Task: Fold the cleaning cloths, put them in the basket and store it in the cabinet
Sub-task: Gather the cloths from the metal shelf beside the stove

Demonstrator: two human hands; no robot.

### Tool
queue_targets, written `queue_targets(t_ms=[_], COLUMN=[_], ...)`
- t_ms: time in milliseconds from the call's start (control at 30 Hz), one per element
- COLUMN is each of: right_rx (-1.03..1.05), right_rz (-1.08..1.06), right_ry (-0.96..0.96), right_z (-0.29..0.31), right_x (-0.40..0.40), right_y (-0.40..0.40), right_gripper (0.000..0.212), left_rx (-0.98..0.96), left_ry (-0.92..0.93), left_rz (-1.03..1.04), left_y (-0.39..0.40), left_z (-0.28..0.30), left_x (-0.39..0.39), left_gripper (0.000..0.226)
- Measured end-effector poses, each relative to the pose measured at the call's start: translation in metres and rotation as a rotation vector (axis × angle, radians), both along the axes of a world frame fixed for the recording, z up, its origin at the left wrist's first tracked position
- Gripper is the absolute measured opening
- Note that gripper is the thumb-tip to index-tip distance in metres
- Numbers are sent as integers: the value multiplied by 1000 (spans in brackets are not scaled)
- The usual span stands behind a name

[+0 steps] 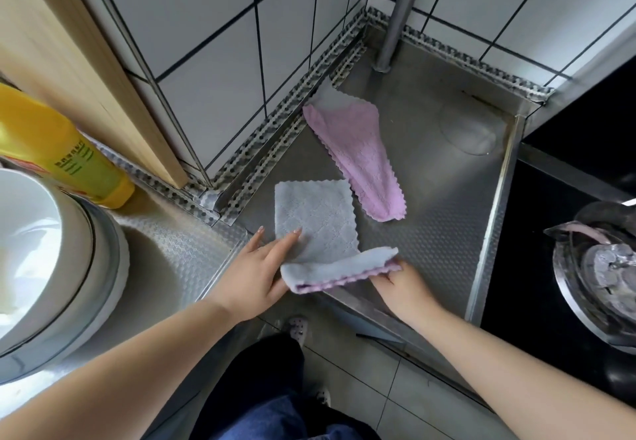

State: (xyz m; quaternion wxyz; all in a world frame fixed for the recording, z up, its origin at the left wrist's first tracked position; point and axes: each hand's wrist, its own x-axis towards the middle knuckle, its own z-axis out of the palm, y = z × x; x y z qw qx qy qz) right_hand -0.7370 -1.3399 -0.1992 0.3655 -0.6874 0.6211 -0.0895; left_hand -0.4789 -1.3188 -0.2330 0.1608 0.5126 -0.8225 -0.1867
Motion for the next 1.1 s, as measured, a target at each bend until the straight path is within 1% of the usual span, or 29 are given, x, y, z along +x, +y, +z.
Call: queue_targets(t_ms=[33,100,133,167,233,267,333,400,500,567,667,767,933,1100], right_rx=[-8,1,16,27,64,70,79,89,87,106,104,99,123,99], right_rz=[-59,-187,-230,-249,-262,-261,-272,-299,-289,-274,-260,-250,-263,-318], right_ry=[-22,-176,-237,-266,-290,-294,-279,-275,-217,-140,-68,-26,-18,-63], right_z=[-2,-3,-3,-4,-3,-4,-7,-13,-23,-31,-36,-37,-35,-32], right_x=[3,12,16,19,27,29,35,40,44,46,47,48,47,50], right_y=[-3,-11,-16,-22,-33,-38,-50,-62,-78,-87,-97,-101,-101,-96], right_gripper=[19,21,22,26,31,30,22,23,25,28,26,26,25,29], left_rx=[33,123,189,245,300,324,396,467,520,549,582,599,606,610], left_ry=[70,182,240,301,410,451,537,584,551,551,566,509,442,419], left_rz=[45,136,197,263,396,458,572,655,721,759,814,827,808,800], left_y=[1,-1,-3,-6,-16,-20,-29,-37,-47,-53,-59,-66,-68,-69], left_z=[5,15,20,24,26,26,25,21,14,12,11,8,9,13], left_x=[-1,-4,-5,-7,-12,-15,-18,-19,-16,-15,-15,-15,-15,-14], left_gripper=[64,66,64,57,28,21,23,23,27,25,22,21,24,25])
